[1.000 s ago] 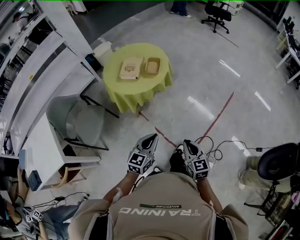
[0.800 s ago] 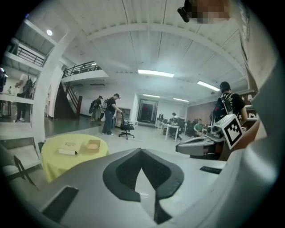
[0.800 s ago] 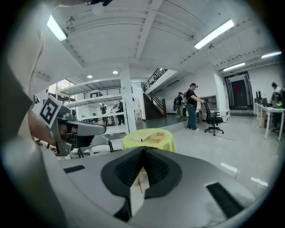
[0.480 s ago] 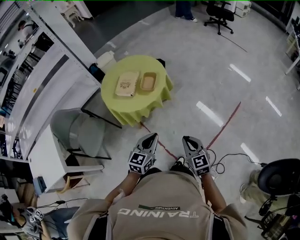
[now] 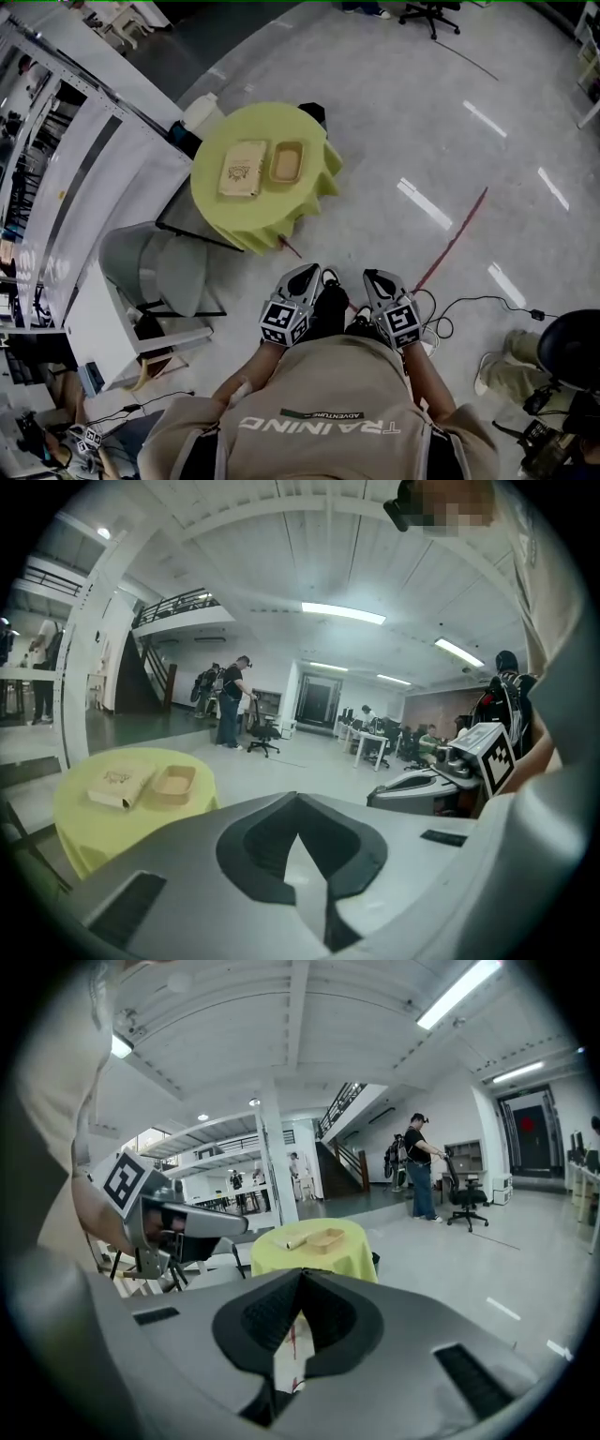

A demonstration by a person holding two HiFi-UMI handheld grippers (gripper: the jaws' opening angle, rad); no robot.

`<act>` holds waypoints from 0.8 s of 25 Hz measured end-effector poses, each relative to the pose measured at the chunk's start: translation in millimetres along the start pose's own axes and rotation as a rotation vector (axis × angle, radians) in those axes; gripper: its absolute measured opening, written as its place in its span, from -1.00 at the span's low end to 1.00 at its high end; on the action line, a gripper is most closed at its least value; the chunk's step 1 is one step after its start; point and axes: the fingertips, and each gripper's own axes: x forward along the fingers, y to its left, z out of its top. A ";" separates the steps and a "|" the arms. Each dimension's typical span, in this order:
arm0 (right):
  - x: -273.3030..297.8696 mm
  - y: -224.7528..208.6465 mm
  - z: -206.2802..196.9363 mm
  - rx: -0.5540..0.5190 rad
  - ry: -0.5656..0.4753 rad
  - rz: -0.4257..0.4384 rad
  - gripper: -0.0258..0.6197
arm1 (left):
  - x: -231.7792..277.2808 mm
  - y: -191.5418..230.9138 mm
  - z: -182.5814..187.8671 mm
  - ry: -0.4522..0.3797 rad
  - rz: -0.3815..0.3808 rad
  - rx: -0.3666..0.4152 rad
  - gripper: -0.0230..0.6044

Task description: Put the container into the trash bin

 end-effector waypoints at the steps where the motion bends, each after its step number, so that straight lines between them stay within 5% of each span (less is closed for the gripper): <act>1: 7.2 -5.4 4.1 -0.002 0.001 -0.001 -0.93 | 6.2 5.5 -0.2 0.007 -0.004 -0.002 -0.92; 12: 100.7 -72.6 86.6 -0.065 -0.022 -0.063 -0.93 | 97.4 100.0 73.0 -0.064 -0.029 0.008 -0.92; 20: 171.3 -96.8 126.5 -0.034 -0.051 -0.075 -0.93 | 142.4 156.2 88.6 -0.053 -0.064 0.010 -0.92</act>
